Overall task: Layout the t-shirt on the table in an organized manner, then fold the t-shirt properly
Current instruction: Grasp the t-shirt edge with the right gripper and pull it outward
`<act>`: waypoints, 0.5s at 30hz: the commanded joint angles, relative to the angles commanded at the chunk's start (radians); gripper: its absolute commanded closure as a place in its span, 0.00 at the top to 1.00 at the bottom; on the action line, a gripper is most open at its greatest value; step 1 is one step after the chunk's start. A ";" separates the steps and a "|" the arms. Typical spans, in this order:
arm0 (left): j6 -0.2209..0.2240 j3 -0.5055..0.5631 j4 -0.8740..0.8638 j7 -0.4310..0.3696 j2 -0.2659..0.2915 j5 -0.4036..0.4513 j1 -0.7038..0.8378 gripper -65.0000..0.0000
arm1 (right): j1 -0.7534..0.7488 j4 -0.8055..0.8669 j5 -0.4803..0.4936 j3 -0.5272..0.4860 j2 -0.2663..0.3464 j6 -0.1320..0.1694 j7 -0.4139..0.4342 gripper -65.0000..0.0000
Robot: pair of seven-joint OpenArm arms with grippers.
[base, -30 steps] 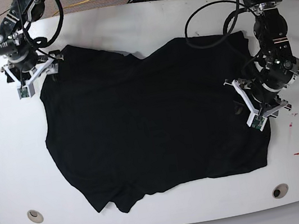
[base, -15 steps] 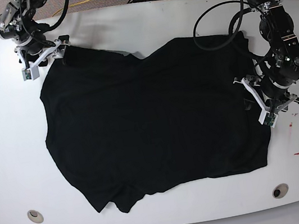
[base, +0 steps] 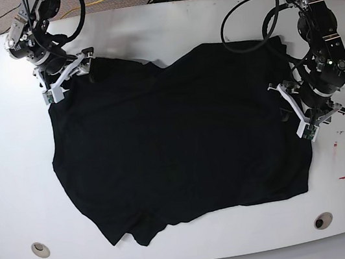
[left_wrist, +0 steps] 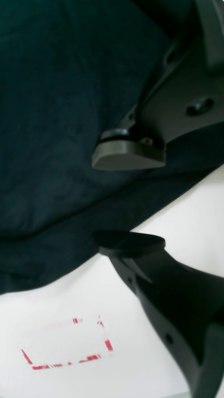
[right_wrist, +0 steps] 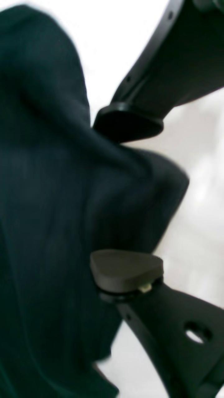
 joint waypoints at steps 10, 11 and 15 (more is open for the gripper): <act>0.000 -0.055 -0.002 0.000 0.005 0.002 0.040 0.43 | -0.035 0.104 0.000 -0.003 0.025 0.000 -0.002 0.05; 0.000 -0.055 -0.002 0.000 0.005 0.002 0.049 0.43 | -0.040 0.129 0.005 -0.003 0.025 0.000 -0.003 0.04; 0.000 -0.055 -0.002 -0.003 0.002 0.002 0.071 0.43 | -0.046 0.241 0.052 -0.003 0.028 0.000 -0.077 0.01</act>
